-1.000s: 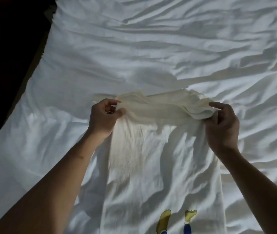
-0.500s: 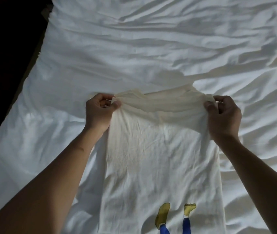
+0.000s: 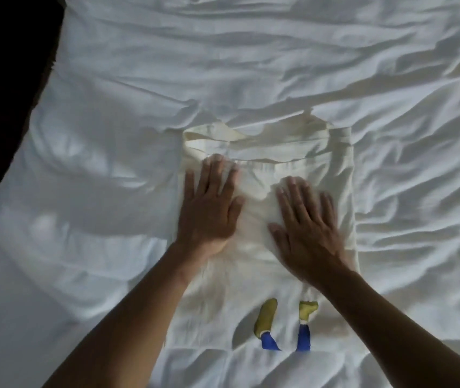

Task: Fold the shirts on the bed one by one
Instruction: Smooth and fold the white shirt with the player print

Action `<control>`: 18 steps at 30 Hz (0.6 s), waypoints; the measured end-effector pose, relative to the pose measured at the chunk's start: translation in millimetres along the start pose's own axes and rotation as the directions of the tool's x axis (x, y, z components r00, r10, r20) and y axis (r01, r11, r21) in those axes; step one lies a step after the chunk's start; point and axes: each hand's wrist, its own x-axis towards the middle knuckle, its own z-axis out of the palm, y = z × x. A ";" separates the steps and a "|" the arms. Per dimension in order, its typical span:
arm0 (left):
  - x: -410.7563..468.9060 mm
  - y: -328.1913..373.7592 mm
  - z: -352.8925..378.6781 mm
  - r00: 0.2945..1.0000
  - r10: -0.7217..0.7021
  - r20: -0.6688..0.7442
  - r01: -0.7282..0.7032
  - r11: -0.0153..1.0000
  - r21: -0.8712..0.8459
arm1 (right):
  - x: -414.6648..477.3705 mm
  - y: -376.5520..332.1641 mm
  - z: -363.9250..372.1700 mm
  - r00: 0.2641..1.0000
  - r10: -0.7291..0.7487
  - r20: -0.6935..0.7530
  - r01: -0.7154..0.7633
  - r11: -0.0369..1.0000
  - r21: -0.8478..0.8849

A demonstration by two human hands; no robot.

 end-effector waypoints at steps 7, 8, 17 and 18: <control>-39.9 32.6 -23.7 0.990 -0.067 -0.127 0.060 0.997 -0.054 | -44.3 -10.3 -16.2 0.977 0.211 -0.038 -0.209 0.976 0.058; -59.1 45.9 -21.1 0.995 -0.022 -0.097 0.014 0.997 -0.082 | -58.4 -22.8 -15.1 0.985 0.169 -0.039 -0.165 0.982 0.087; -109.6 40.5 -0.8 0.994 -0.107 -0.016 0.107 0.994 -0.018 | -139.7 -10.7 16.4 0.953 0.301 -0.035 -0.288 0.937 0.196; -105.6 49.0 -6.5 0.988 -0.146 -0.044 0.144 0.989 -0.037 | -143.1 -7.2 16.2 0.931 0.364 -0.026 -0.346 0.902 0.259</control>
